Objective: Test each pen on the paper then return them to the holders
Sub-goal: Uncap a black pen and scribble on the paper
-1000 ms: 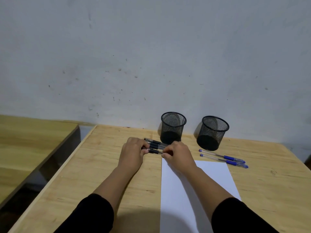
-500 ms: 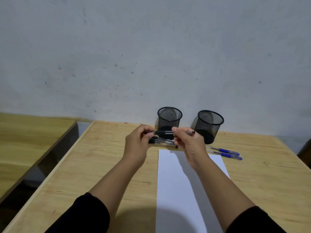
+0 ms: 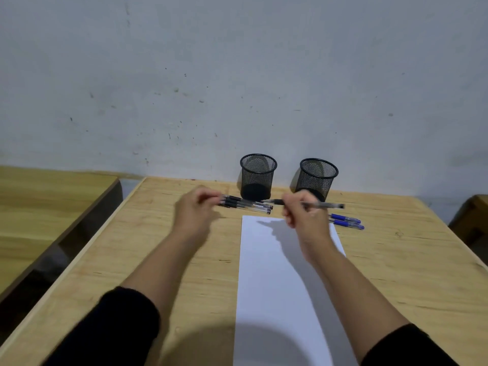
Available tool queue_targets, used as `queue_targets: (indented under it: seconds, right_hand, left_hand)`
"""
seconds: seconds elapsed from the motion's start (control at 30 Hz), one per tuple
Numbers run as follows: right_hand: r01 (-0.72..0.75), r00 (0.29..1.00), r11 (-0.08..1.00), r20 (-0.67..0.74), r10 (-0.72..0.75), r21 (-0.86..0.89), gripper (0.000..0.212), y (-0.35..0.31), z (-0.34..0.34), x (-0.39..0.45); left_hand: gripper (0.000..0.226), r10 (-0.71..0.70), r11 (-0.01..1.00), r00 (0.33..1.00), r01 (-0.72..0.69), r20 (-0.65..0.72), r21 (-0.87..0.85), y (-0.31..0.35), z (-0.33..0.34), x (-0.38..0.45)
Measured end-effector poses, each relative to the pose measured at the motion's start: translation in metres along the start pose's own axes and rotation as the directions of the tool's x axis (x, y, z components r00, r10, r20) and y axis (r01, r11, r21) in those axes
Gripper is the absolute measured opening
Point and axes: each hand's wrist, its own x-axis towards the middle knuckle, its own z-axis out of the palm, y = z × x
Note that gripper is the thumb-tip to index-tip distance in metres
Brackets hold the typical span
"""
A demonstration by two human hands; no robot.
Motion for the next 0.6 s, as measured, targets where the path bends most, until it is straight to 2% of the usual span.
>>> queue_targets:
  seconds: [0.03,0.07,0.13,0.23,0.43,0.6]
  right_hand:
    - [0.004,0.999,1.000,-0.049,-0.003,0.019,0.030,-0.005,-0.013,0.003]
    - [-0.001,0.997,1.000,-0.080,0.004,0.029,0.030,-0.008,-0.023,0.005]
    - [-0.034,0.996,0.999,-0.077,0.037,0.039,0.027,-0.007,-0.028,0.003]
    - [-0.100,0.993,0.994,-0.053,0.102,0.041,0.023,0.004,-0.009,-0.009]
    - [-0.244,0.963,0.966,-0.098,0.252,0.084,0.016,0.021,0.005,-0.025]
    - [-0.277,0.957,0.959,-0.077,0.281,0.056,0.020,0.034,0.004,-0.027]
  left_hand:
    - [0.016,0.001,0.999,0.999,0.001,-0.053,0.041,-0.004,-0.012,0.003]
    - [0.014,0.013,0.993,0.999,-0.008,-0.041,0.118,-0.008,-0.020,0.005]
    - [0.012,0.007,0.969,0.998,-0.023,0.063,0.244,-0.014,-0.020,0.003]
    - [0.010,-0.031,0.942,0.987,-0.024,0.157,0.333,-0.028,0.001,-0.002]
    - [0.010,-0.006,0.890,0.989,-0.062,0.147,0.451,-0.049,0.010,-0.002]
    - [0.022,0.020,0.882,0.990,-0.082,0.137,0.464,-0.052,0.008,-0.003]
